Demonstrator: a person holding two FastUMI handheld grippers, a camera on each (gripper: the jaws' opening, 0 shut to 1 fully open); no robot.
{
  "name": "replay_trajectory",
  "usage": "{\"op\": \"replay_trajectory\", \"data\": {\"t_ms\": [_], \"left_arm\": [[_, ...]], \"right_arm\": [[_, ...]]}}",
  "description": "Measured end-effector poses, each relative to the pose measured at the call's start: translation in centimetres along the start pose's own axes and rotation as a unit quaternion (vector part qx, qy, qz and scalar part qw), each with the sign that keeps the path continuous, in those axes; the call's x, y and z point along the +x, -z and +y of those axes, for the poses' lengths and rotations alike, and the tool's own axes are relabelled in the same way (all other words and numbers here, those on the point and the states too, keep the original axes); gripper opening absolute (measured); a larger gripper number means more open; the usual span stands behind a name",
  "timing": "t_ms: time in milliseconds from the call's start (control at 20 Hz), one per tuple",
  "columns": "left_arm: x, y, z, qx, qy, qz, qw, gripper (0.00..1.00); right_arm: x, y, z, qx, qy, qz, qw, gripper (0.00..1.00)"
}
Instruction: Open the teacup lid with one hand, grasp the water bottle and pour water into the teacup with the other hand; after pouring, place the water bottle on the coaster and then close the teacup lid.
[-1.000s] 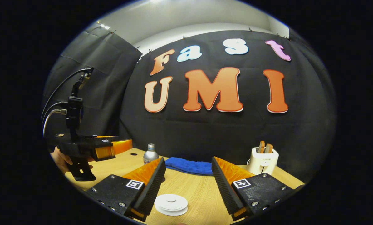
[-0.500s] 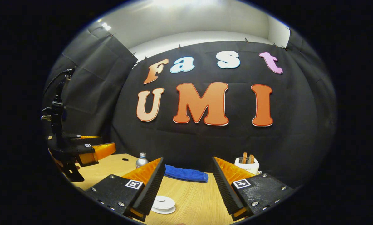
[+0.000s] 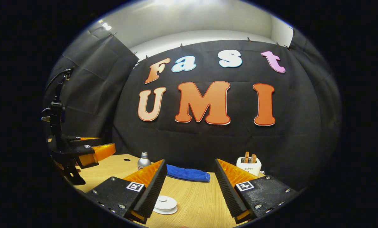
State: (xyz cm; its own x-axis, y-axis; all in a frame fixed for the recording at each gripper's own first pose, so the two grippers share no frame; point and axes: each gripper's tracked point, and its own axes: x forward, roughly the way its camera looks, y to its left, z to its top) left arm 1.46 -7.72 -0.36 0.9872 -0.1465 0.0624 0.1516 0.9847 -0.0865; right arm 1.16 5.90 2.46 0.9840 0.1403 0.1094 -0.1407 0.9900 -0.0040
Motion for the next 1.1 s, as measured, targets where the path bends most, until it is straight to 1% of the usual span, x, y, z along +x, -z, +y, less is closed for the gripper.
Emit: {"op": "replay_trajectory", "data": {"t_ms": [150,250,450,500,550,600,650,750,800,1100], "left_arm": [[0.3,-0.1,0.0,0.000,-0.001,-0.002,1.000,0.96],[0.4,-0.2,0.0,0.000,-0.003,-0.001,1.000,0.89],[0.8,0.2,-0.2,-0.001,0.010,0.004,1.000,0.89],[1.0,0.5,-0.2,-0.001,0.009,0.007,1.000,0.93],[1.0,0.6,0.0,-0.001,0.008,0.008,1.000,0.89],[1.0,0.7,0.0,-0.003,0.008,0.009,1.000,0.89],[1.0,0.6,0.1,-0.003,0.007,0.009,1.000,0.93],[1.1,0.8,0.3,-0.002,0.005,0.009,1.000,0.93],[1.2,0.8,0.2,-0.002,0.005,0.009,1.000,0.96],[1.2,0.7,0.5,-0.002,-0.001,0.005,1.000,0.96]], "right_arm": [[0.3,0.1,-0.2,-0.003,0.002,0.005,1.000,0.90],[0.4,0.2,-0.2,-0.004,0.001,0.007,1.000,0.90],[0.7,0.4,-0.6,-0.013,0.006,0.013,1.000,0.90],[0.7,0.5,-0.5,-0.013,0.005,0.014,1.000,0.91],[0.8,0.6,-0.4,-0.012,0.004,0.015,1.000,0.91],[0.8,0.5,-0.5,-0.012,0.003,0.016,1.000,0.91],[0.8,0.6,-0.5,-0.012,0.005,0.017,1.000,0.89],[0.7,0.7,-0.5,-0.013,0.002,0.019,1.000,0.91],[0.8,0.7,-0.3,-0.012,0.001,0.018,1.000,0.91],[1.0,0.8,-0.6,-0.011,0.004,0.020,1.000,0.91]]}}
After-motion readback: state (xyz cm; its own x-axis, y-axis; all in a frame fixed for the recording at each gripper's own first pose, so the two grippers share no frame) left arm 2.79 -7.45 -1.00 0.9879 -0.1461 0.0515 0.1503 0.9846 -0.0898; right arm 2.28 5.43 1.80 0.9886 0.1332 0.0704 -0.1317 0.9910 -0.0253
